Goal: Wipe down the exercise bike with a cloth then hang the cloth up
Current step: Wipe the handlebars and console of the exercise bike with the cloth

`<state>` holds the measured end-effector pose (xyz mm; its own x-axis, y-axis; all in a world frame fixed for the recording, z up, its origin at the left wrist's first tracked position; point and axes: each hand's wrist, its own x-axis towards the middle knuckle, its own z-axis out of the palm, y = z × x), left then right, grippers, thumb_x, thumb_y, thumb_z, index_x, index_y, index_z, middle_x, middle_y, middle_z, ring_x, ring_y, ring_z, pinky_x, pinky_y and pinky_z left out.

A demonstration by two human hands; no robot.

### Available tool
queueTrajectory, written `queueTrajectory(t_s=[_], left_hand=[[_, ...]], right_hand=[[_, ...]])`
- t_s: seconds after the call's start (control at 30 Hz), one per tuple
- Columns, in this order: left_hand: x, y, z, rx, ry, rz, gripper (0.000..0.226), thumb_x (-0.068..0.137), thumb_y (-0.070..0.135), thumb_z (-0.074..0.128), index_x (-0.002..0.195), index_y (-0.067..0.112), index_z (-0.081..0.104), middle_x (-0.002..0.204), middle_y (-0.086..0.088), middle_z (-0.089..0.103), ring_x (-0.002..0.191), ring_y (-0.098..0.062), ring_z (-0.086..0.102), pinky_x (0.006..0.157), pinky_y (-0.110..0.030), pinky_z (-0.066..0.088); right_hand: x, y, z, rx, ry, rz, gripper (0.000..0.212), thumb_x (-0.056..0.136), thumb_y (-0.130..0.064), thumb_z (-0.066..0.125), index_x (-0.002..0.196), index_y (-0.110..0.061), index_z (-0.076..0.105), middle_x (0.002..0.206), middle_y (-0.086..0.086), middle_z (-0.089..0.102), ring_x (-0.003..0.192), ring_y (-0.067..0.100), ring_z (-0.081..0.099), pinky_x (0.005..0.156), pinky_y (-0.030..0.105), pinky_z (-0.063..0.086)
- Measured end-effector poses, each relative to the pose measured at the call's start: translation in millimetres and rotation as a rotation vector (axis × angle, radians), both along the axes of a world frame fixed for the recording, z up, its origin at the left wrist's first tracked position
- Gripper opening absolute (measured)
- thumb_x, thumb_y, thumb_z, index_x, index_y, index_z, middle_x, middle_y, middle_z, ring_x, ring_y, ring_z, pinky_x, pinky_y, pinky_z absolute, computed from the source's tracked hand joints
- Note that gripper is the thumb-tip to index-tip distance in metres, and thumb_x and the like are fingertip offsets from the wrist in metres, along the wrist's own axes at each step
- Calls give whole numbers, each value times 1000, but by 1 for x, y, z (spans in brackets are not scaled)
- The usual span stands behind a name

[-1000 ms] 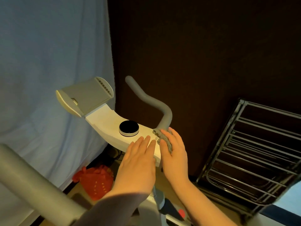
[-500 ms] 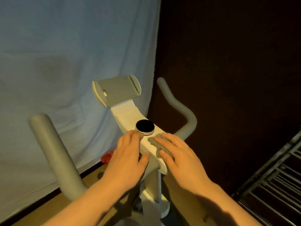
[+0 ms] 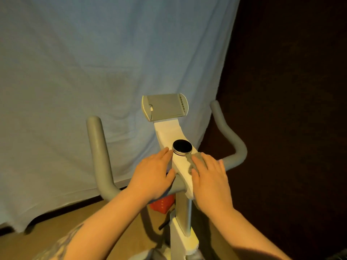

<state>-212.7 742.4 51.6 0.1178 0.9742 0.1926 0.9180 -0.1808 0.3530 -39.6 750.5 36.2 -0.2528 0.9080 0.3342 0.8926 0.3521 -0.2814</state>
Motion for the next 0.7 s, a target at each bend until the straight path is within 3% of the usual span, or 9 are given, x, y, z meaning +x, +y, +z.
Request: queueTrajectory(t_s=[0.1,0.27,0.4,0.53,0.6,0.7], left_hand=[[1,-2,1,-1,13,14,59,99,43,38,152,24,22,159,5,25,135,-20,39,105,-34,36],[3,-2,1,13,49,71,55,94,43,34,143,20,37,146,0,42,124,-22,48,98,-36,42],[3,-2,1,10,30,81,50,97,40,40,142,21,38,143,1,45,122,-22,49,98,-35,41],[3,-3,0,37,18,93,48,96,40,40,141,23,40,140,1,49,116,-21,53,94,-36,45],[3,-2,-1,57,30,104,47,95,39,41,139,22,42,138,0,51,113,-22,55,92,-37,46],[3,-1,-2,63,32,97,45,94,35,43,137,19,45,136,-2,53,110,-26,57,90,-39,47]], right_hand=[[-7,-16,-9,52,76,139,48,94,-30,39,140,-26,50,146,-5,46,137,11,36,113,29,26],[-8,13,8,-35,175,323,42,87,-13,64,126,-28,64,134,-9,55,125,9,45,103,13,25],[-13,22,7,54,132,342,41,86,-18,63,127,-27,63,132,-10,56,122,3,43,103,19,34],[4,-9,-5,69,258,198,37,96,-31,54,132,-39,55,131,-26,47,123,-11,33,104,16,26],[7,-1,-7,62,262,171,36,98,-31,48,132,-37,55,131,-24,47,126,-5,36,114,23,16],[-2,20,-5,47,263,19,35,99,-25,47,131,-31,57,134,-11,54,128,8,43,116,28,7]])
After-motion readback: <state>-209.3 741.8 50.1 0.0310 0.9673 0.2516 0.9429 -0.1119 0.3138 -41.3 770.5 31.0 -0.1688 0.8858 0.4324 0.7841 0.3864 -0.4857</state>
